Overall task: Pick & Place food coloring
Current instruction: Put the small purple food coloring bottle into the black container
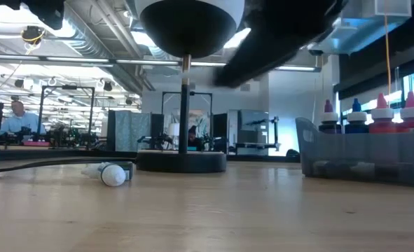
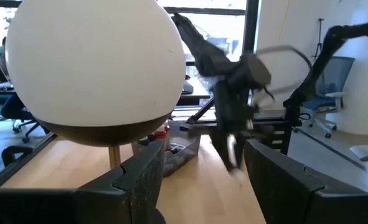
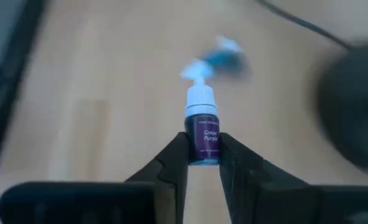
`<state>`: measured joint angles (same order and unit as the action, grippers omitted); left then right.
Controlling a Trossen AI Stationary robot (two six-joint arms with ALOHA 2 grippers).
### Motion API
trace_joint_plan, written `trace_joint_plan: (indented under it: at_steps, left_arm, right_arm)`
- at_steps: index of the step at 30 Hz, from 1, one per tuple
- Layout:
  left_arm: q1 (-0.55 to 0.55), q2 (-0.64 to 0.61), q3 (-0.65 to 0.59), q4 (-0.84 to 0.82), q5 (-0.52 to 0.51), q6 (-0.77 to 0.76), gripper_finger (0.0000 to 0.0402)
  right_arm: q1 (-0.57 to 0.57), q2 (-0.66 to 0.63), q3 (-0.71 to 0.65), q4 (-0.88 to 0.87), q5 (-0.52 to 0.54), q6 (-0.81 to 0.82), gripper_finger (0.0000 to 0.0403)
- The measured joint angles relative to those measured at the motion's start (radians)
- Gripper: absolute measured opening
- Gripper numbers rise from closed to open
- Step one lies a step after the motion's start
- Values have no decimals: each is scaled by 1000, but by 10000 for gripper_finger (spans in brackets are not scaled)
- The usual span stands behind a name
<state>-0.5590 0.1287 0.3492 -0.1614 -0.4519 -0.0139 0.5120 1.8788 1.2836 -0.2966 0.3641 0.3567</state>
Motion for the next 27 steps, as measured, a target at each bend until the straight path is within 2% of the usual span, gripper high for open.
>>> trace_joint_plan:
  at_steps: [5, 8, 11, 19, 27]
  left_arm:
    - [0, 0, 0, 0, 0, 0, 216]
    - [0, 0, 0, 1, 0, 0, 215]
    - [0, 0, 0, 1, 0, 0, 216]
    - [0, 0, 0, 4, -2, 0, 218]
    - [0, 0, 0, 5, -2, 0, 217]
  right_arm:
    - [19, -160, 0, -436, 162, 345, 77]
    - [24, -198, 0, -665, 167, 560, 80]
    - [24, -192, -6, -817, 167, 700, 80]
    - [9, -186, -172, -709, 107, 785, 81]
    - [-20, -186, -294, -584, 89, 786, 82]
